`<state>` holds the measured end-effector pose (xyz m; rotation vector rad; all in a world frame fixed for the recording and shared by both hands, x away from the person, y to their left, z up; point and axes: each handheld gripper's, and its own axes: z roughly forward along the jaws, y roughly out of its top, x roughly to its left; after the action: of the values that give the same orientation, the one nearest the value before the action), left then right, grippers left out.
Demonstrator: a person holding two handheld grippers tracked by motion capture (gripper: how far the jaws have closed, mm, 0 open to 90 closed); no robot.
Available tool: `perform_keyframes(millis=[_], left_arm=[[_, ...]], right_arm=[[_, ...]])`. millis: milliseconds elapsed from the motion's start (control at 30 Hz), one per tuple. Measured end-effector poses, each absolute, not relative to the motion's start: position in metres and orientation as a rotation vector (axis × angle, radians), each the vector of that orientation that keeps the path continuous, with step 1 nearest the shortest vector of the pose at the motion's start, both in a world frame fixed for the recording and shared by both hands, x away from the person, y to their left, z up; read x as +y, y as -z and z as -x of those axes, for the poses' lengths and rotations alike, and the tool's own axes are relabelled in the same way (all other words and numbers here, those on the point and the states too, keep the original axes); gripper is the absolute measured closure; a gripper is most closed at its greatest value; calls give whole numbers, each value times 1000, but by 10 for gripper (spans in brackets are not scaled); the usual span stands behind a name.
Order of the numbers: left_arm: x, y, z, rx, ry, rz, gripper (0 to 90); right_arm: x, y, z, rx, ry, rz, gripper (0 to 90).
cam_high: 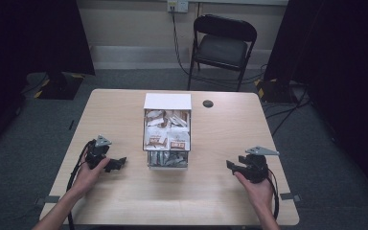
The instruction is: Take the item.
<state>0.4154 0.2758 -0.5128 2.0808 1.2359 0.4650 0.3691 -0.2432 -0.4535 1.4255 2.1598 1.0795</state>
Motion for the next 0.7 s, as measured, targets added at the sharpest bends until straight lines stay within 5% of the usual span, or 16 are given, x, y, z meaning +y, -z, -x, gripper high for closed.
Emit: perform_keyframes(millis=[700], left_arm=[[276,513,-415,1236,-465,-2080,0]], right_arm=[[-217,419,-364,2260,-1255,-1278,469]])
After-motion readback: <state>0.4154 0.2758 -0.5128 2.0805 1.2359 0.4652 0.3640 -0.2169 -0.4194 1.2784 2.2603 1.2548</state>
